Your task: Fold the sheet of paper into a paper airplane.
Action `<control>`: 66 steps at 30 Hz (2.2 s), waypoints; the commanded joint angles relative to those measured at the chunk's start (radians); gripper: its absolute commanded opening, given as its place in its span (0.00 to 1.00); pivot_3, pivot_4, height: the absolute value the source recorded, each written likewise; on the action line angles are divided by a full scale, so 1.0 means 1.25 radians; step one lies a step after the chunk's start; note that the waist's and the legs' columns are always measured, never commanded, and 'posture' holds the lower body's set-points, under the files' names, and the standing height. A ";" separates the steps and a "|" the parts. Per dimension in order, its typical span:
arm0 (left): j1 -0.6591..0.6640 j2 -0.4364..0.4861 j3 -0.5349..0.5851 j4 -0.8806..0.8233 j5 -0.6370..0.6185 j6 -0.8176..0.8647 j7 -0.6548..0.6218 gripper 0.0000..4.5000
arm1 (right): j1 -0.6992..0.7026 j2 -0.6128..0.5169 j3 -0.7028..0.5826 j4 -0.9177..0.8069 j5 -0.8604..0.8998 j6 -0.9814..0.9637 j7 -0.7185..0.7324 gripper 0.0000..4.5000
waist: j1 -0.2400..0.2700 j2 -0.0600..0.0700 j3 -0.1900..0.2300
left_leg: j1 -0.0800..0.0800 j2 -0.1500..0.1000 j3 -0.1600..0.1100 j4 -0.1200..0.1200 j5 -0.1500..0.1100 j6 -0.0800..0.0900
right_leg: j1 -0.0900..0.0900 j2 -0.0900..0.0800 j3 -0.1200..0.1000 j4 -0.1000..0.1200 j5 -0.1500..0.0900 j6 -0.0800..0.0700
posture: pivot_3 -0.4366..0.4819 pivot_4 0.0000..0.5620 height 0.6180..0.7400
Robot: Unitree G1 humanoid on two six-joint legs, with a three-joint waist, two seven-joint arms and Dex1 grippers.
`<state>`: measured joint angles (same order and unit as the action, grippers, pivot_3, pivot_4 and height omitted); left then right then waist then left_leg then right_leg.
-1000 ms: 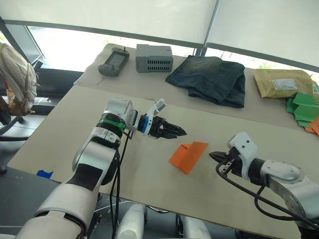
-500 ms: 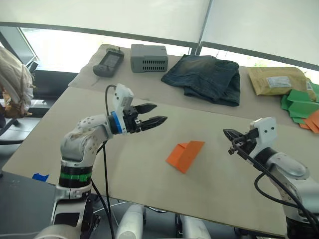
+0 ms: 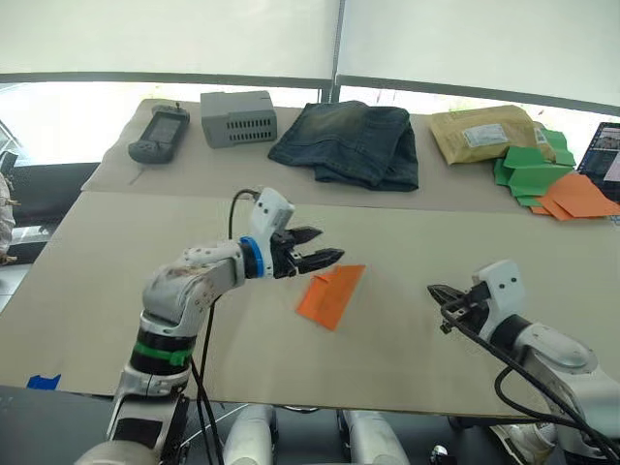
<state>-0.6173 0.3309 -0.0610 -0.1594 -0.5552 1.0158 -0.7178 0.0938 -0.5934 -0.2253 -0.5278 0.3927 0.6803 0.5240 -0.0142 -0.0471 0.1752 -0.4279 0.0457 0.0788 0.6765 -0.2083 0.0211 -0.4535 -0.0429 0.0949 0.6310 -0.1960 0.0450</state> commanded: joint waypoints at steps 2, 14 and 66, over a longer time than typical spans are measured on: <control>-0.179 0.014 -0.025 0.092 -0.052 0.221 -0.003 0.85 | 0.013 -0.011 -0.008 -0.042 -0.021 -0.032 -0.008 0.00 | 0.008 0.000 0.000 | -0.001 -0.001 -0.002 0.000 0.000 0.000 | 0.000 0.000 -0.001 0.000 0.000 0.000 | 0.48 0.27 0.82; -0.375 0.021 -0.167 0.309 -0.048 0.296 -0.140 0.85 | 0.025 0.009 -0.025 -0.055 -0.037 -0.044 -0.059 0.00 | 0.032 0.000 0.000 | -0.007 -0.004 -0.007 0.003 0.000 0.000 | -0.001 -0.001 -0.002 -0.001 0.000 0.001 | 0.48 0.27 0.82; 0.011 -0.380 0.340 0.083 -1.134 0.099 1.425 0.99 | -0.236 0.020 0.132 0.092 -0.066 -0.041 -0.009 0.00 | 0.014 0.000 -0.001 | -0.007 -0.012 -0.013 0.003 0.001 0.000 | 0.000 -0.007 -0.004 0.000 0.005 -0.002 | 0.48 0.27 0.82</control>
<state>-0.5948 -0.1368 0.3908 -0.0250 -1.9373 1.1612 1.1023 -0.1861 -0.5679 -0.0497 -0.3927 0.3154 0.6519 0.5179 0.0032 -0.0468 0.1736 -0.4370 0.0305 0.0628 0.6806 -0.2071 0.0205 -0.4528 -0.0517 0.0903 0.6309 -0.1902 0.0425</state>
